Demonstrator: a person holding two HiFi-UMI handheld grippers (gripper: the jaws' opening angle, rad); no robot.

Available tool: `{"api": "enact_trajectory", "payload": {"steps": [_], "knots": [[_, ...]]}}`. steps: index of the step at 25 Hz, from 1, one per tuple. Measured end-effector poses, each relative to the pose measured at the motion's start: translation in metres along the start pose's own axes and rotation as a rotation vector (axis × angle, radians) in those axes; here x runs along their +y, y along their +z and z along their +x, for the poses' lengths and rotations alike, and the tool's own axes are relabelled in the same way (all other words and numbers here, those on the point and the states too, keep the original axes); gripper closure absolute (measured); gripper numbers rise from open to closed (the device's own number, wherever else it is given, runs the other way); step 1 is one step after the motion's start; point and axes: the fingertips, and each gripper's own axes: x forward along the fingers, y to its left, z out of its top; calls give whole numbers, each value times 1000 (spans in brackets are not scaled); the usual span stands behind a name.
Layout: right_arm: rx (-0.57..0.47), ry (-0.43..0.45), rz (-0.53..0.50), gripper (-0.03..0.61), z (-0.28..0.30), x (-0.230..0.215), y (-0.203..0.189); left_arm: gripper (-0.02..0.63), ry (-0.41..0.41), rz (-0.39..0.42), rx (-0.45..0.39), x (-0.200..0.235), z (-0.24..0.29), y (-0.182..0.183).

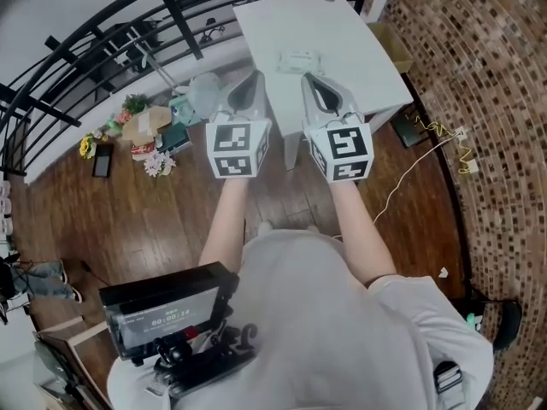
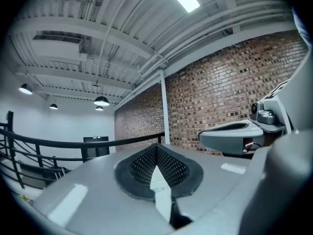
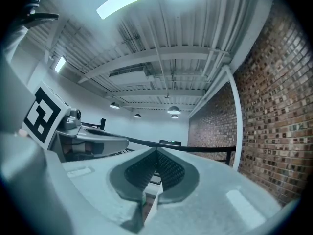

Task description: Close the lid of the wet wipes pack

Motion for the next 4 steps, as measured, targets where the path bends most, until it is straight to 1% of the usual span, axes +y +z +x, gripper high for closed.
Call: {"api": "enact_trajectory", "payload": {"steps": [4], "knots": [[-1,-17,-4,588,-5,-9,1,597,-20,-13,4,-13,3,3]]}}
